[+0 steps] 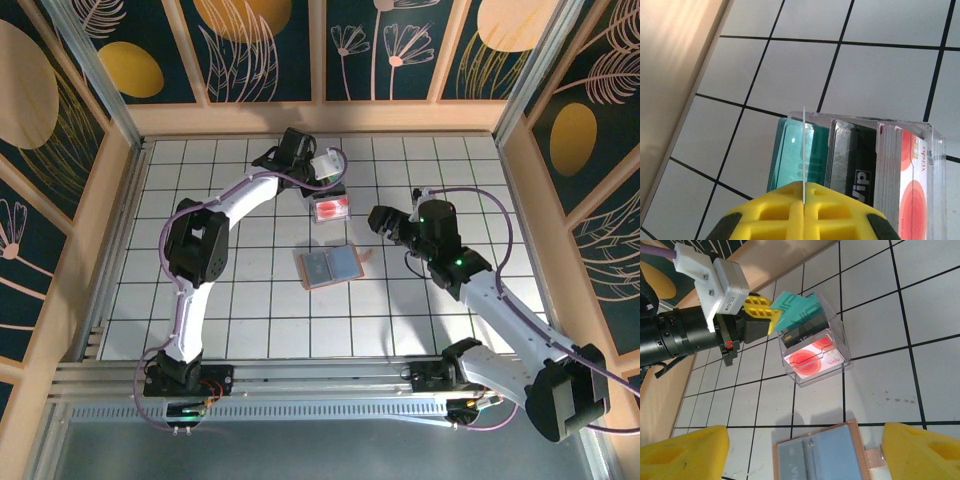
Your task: Take the credit cards out of the card holder
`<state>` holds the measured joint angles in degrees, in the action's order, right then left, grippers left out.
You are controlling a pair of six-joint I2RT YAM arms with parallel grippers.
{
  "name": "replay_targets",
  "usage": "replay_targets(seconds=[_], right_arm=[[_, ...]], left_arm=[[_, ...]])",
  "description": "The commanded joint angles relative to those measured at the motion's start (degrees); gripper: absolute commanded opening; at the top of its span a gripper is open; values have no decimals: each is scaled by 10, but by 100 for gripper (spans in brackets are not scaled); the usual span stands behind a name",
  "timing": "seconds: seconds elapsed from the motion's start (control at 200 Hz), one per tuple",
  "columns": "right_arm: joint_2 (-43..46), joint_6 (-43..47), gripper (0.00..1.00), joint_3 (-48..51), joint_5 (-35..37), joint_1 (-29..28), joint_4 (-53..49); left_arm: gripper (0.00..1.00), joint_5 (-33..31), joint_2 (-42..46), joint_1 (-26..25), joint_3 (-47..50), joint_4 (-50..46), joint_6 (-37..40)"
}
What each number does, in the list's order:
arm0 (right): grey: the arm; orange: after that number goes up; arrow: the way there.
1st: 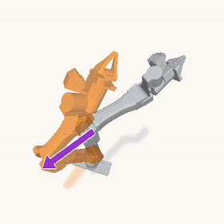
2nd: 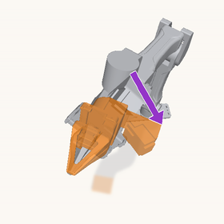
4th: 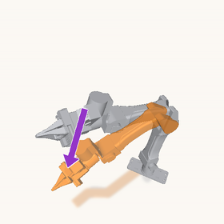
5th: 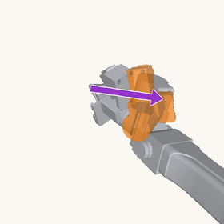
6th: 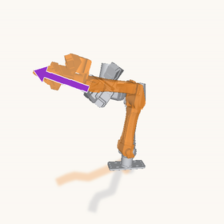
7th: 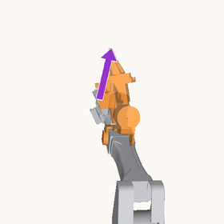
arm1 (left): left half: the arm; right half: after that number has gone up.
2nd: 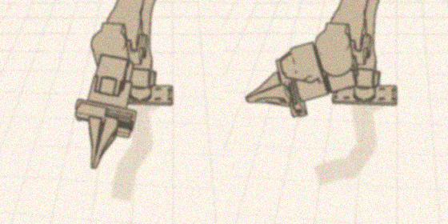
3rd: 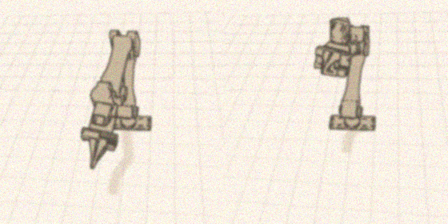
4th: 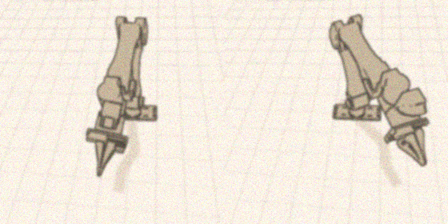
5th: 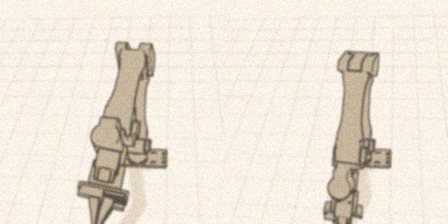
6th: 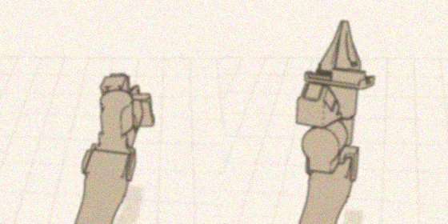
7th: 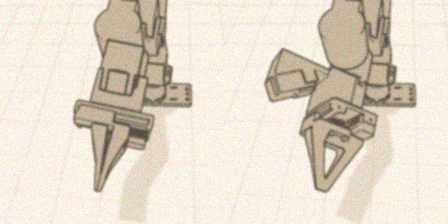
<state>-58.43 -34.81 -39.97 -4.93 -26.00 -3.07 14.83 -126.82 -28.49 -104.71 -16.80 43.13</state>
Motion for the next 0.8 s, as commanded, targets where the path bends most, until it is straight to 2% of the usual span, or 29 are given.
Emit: replay_targets(seconds=[0.0,0.45,0.796], right_arm=[[-5,0,80,-21,11,4,-5],[-3,0,81,-20,11,7,-12],[-1,0,81,-17,11,8,-11]], left_arm=[[0,13,-21,3,-29,-18,25],[0,-10,-71,3,-98,-69,48],[4,-22,-74,3,-99,-89,60]])
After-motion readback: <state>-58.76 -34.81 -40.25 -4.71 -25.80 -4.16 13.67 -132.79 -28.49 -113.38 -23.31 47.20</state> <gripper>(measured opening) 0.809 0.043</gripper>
